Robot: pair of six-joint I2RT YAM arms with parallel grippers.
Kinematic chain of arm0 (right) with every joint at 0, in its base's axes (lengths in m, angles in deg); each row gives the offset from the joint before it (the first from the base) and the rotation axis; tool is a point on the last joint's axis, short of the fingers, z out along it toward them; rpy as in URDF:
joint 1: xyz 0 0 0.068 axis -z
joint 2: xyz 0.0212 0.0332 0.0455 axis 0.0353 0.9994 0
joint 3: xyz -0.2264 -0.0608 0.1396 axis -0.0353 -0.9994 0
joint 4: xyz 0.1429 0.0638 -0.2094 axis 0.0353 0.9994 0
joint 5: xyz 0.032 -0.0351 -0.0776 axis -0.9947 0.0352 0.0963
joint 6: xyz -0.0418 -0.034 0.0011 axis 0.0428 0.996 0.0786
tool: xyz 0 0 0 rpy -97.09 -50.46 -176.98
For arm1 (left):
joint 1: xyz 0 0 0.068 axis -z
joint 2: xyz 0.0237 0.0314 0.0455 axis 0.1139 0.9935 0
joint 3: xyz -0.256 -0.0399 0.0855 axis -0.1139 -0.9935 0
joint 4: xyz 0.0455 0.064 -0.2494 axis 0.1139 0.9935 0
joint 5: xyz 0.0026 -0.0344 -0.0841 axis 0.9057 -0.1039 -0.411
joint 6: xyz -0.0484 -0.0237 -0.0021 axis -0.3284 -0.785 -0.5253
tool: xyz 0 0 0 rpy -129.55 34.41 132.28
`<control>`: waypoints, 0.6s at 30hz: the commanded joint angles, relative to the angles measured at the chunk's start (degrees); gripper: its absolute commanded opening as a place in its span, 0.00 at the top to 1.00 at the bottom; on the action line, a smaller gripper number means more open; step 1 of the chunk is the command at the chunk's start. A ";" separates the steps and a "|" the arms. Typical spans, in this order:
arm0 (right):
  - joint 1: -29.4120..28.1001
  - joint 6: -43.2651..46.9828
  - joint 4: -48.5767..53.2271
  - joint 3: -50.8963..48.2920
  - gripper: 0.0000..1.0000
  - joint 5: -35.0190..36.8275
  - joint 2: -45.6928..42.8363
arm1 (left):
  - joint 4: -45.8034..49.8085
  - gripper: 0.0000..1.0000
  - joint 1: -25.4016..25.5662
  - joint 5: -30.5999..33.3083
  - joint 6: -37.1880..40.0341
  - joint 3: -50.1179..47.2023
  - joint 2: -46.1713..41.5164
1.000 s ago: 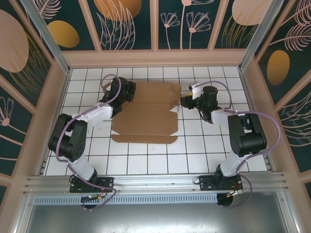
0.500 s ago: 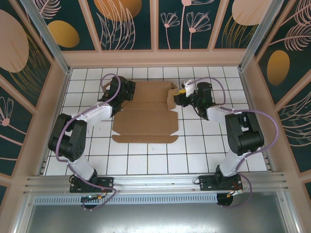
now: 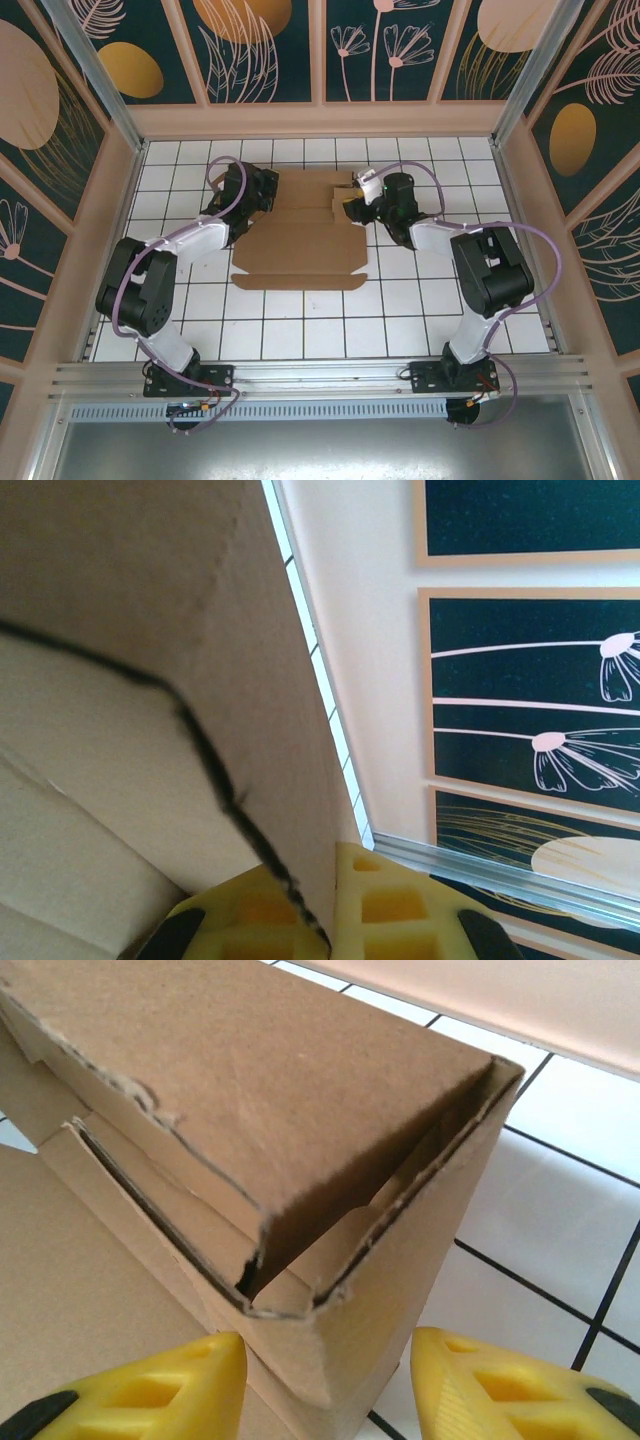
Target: Fold the paper box
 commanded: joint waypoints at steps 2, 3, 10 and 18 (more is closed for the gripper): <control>-1.85 1.34 -1.12 2.42 0.52 12.43 1.99 | 2.29 1.00 0.04 -3.57 -0.44 -3.57 -1.04; -2.12 1.25 -1.24 2.51 0.52 13.10 2.21 | 2.64 1.00 0.04 -3.66 -0.46 -3.66 -0.92; -2.88 1.11 -2.67 3.24 0.50 21.35 3.34 | 5.42 1.00 0.04 -3.00 0.04 -2.81 -0.31; -2.80 4.07 -4.55 2.44 0.39 21.28 3.40 | 7.77 1.00 -0.04 -2.74 0.70 -0.45 1.15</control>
